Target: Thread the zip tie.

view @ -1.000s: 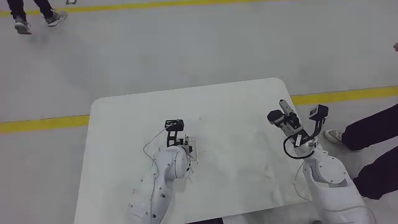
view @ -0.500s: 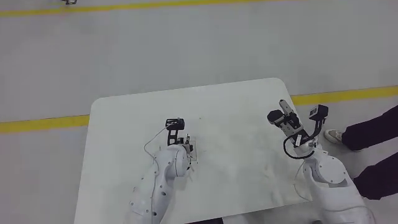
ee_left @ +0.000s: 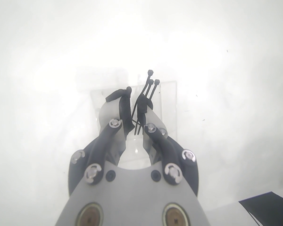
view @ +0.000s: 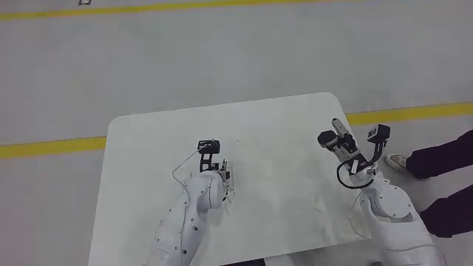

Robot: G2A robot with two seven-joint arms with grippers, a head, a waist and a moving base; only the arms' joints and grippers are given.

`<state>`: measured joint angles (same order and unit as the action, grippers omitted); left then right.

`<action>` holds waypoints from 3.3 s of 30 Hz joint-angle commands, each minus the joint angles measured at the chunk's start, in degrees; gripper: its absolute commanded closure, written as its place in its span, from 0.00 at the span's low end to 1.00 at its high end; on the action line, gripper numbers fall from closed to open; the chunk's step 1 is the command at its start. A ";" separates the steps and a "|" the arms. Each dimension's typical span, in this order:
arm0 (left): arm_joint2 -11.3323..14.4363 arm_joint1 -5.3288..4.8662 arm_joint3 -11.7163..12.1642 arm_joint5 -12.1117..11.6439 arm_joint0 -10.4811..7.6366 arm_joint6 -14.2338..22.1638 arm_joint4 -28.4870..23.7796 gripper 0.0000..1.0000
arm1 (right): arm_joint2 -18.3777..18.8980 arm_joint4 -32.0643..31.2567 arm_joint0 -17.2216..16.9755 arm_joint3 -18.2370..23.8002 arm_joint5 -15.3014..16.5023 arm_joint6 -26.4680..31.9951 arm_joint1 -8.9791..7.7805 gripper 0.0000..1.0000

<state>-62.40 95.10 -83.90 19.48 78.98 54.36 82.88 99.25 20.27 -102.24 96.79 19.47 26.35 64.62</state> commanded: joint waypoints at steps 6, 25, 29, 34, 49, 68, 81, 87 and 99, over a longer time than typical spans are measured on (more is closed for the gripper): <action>-0.22 0.11 -0.24 0.00 0.26 -0.04 0.91 0.94 | 0.00 0.00 0.00 0.00 0.01 0.03 0.00 0.00; -0.45 0.65 -0.84 0.00 1.53 0.71 2.76 0.88 | 0.00 0.00 0.00 0.00 0.01 0.03 0.00 0.00; -0.56 0.77 0.04 0.00 1.08 0.79 2.79 0.87 | 0.00 0.00 0.00 0.00 0.01 0.03 0.00 0.00; -0.61 0.94 0.85 0.00 0.55 0.60 2.88 0.91 | 0.00 0.00 0.00 0.00 0.01 0.03 0.00 0.00; -0.99 1.49 -0.48 0.00 1.36 0.84 4.91 0.86 | 0.00 0.00 0.00 0.00 0.01 0.03 0.00 0.00; -0.52 1.49 1.35 0.00 0.38 1.23 4.78 0.86 | 0.00 0.00 0.00 0.00 0.01 0.03 0.00 0.00; -0.37 1.50 0.79 0.00 0.57 0.74 4.86 0.92 | 0.00 0.00 0.00 0.00 0.01 0.03 0.00 0.00; -0.85 1.64 0.56 0.00 0.81 0.70 5.42 0.92 | 0.00 0.00 0.00 0.00 0.01 0.03 0.00 0.00; -1.11 1.76 -0.25 0.00 1.16 1.36 5.33 0.75 | 0.00 0.00 0.00 0.00 0.01 0.03 0.00 0.00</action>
<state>-63.34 96.87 -84.26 19.48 80.21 55.85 88.27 99.25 20.27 -102.24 96.79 19.47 26.35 64.62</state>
